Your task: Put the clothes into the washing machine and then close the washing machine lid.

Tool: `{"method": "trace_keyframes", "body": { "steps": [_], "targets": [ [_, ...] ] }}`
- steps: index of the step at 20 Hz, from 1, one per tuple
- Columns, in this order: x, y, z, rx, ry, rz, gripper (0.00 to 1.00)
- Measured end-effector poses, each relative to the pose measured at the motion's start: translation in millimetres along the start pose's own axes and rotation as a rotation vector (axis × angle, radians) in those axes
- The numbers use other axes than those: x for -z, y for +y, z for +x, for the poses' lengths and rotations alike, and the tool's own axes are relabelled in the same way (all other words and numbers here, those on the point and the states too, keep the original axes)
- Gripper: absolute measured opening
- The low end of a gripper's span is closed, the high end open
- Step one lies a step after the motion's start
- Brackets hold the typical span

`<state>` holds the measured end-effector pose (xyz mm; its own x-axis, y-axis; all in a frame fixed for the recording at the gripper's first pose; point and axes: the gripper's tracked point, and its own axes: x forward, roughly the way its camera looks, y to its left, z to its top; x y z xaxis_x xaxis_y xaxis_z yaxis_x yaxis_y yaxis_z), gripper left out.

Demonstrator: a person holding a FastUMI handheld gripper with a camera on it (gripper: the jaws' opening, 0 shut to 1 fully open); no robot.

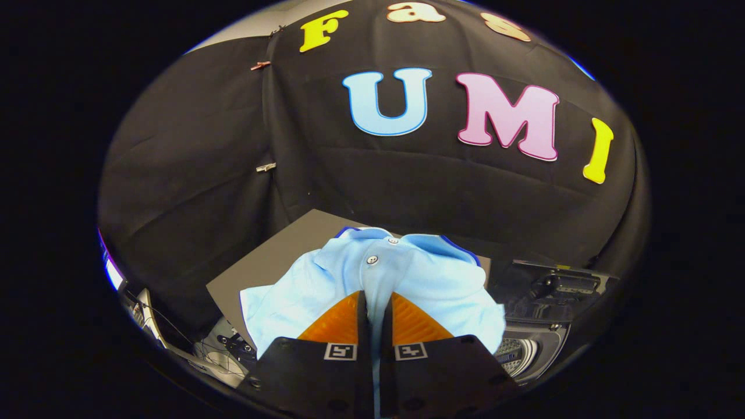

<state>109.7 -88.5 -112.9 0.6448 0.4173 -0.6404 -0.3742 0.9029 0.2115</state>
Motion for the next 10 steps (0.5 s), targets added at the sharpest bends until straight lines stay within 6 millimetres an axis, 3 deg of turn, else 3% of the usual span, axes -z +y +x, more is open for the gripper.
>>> {"method": "trace_keyframes", "body": {
  "steps": [5, 10],
  "targets": [
    [-3, -67, -34, -0.068, -0.027, 0.027, 0.09],
    [14, -142, -59, -0.075, -0.029, 0.034, 0.09]
  ]
}}
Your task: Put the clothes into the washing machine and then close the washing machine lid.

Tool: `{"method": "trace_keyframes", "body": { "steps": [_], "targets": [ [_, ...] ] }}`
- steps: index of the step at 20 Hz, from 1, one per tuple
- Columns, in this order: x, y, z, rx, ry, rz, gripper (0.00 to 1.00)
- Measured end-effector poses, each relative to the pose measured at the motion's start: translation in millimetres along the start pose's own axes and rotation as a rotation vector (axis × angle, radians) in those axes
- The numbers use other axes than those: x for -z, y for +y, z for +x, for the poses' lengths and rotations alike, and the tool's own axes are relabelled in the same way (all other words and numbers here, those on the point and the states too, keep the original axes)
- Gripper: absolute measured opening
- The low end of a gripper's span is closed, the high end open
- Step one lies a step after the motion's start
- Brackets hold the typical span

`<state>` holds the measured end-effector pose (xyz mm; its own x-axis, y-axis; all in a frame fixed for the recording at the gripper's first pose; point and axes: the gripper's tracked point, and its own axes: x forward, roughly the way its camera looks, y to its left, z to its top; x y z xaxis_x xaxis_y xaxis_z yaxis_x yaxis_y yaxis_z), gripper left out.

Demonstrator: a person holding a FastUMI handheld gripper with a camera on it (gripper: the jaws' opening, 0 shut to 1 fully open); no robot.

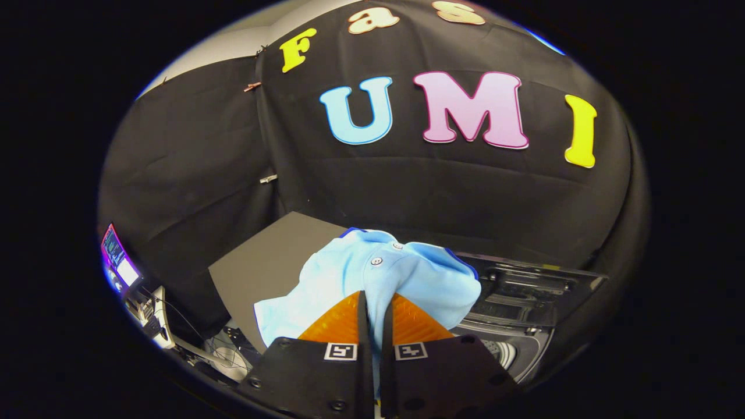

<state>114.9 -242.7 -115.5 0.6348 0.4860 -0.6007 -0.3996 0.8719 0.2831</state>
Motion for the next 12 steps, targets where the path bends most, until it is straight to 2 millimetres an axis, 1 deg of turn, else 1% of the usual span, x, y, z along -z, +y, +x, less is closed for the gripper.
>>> {"method": "trace_keyframes", "body": {
  "steps": [2, 6, 9, 12],
  "targets": [
    [3, -29, -9, 0.028, -0.010, -0.008, 0.09],
    [10, -74, -20, 0.077, -0.016, -0.002, 0.09],
    [19, -107, -21, 0.127, -0.011, 0.026, 0.09],
    [37, -138, -11, 0.189, 0.019, 0.027, 0.09]
  ]
}}
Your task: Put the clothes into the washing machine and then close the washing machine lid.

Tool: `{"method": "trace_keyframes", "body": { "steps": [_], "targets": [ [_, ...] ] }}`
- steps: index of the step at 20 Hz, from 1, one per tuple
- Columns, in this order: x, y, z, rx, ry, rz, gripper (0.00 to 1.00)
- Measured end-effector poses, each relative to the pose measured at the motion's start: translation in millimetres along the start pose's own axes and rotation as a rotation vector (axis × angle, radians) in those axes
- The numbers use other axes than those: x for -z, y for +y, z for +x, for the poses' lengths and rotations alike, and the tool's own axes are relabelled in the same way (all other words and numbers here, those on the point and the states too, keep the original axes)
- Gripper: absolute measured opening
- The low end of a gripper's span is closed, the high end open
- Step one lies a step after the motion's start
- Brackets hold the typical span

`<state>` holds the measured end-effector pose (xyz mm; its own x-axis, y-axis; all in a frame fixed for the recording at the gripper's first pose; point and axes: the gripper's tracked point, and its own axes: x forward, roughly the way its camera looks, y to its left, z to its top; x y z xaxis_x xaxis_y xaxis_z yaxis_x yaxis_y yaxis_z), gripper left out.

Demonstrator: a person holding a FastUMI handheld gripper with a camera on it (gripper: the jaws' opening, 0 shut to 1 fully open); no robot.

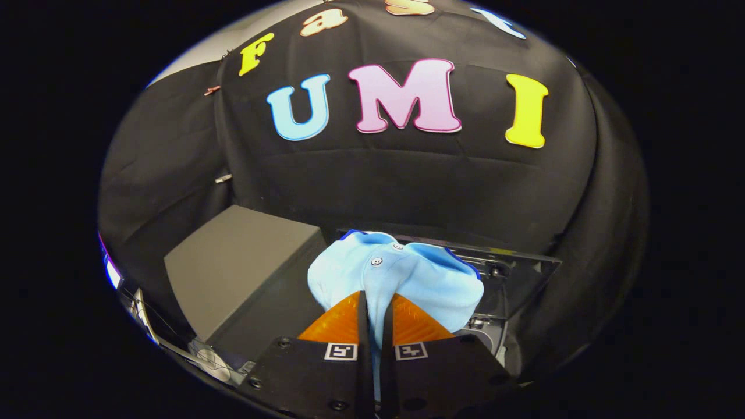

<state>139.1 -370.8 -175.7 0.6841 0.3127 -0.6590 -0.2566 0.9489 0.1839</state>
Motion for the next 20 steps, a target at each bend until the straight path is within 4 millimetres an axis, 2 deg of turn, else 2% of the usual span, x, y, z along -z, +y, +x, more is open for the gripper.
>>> {"method": "trace_keyframes", "body": {
  "steps": [4, 9, 14, 20],
  "targets": [
    [25, -29, 24, 0.066, 0.035, -0.022, 0.09],
    [77, -48, 51, 0.120, 0.126, -0.042, 0.09],
    [136, -58, 69, 0.168, 0.207, -0.088, 0.09],
    [184, -63, 102, 0.218, 0.275, -0.086, 0.09]
  ]
}}
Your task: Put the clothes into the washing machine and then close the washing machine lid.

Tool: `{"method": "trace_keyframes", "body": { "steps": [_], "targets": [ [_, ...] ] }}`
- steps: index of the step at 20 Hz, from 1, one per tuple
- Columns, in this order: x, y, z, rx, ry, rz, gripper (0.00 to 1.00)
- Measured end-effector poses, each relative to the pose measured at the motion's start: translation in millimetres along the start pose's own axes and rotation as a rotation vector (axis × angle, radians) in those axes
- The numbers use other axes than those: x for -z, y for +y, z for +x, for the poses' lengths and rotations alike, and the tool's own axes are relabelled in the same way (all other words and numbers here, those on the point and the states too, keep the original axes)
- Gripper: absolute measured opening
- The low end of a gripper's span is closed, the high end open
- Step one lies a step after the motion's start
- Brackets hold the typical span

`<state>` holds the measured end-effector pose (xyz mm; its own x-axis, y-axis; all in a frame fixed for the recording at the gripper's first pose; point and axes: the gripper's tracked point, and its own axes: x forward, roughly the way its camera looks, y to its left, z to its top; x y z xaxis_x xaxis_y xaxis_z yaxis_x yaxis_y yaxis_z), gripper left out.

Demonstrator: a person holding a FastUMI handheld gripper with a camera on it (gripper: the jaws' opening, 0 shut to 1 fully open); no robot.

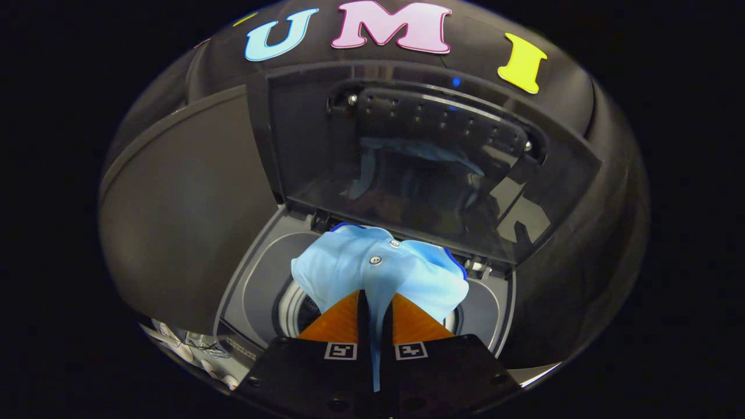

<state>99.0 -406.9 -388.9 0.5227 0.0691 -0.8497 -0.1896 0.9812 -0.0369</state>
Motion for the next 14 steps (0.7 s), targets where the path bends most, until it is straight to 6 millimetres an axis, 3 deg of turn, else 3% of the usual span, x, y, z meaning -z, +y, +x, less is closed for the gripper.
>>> {"method": "trace_keyframes", "body": {
  "steps": [8, 14],
  "targets": [
    [52, 10, 35, 0.013, 0.102, 0.074, 0.09],
    [59, 4, 43, 0.023, 0.129, 0.147, 0.09]
  ]
}}
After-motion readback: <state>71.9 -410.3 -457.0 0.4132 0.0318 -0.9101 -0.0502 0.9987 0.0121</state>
